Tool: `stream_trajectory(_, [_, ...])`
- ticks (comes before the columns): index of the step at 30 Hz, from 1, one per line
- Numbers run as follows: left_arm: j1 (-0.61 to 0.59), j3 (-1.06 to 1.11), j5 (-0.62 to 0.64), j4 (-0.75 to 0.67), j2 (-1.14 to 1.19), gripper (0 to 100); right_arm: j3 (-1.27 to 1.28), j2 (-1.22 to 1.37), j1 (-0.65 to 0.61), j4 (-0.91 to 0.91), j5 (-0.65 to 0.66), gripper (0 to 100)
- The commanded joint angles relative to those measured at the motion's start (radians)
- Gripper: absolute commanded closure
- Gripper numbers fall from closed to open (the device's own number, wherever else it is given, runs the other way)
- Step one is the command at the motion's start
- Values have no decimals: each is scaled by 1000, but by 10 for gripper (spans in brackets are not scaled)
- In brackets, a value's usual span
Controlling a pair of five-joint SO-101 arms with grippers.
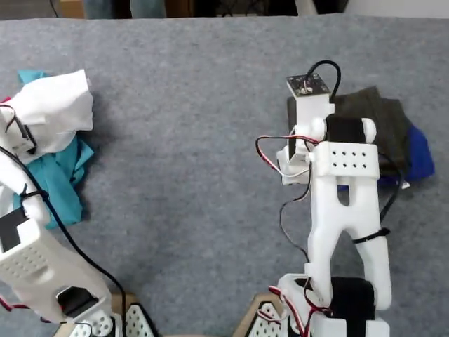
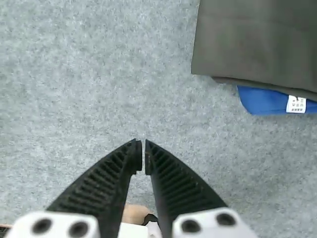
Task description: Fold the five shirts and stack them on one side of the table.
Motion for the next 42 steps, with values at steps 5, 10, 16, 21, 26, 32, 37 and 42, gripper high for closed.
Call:
stream_trajectory(5, [-8,-189,14,184,-14,972,-4,-31,-11,-5,-8,983])
stream_trajectory(10, [51,-321,14,361,-75,972,-4,-31,-12,-5,-8,983])
stream_trajectory(16, [163,-300,14,388,-249,972,-4,-36,-11,-5,-8,983])
stream_trajectory(21, [341,-191,14,388,-466,972,-4,-35,-9,-5,-8,983])
stream_trajectory(26, [611,-35,15,388,-695,972,-4,-33,-9,-5,-8,983])
stream_trajectory(32, [1055,67,2,387,-807,972,-4,-31,-9,-8,-8,983])
stream_trajectory(37, [1313,64,-100,387,-815,972,-4,-36,-8,-5,-8,983])
stream_trajectory(42, [1506,-47,-114,388,-806,971,-5,-35,-8,-12,-6,982])
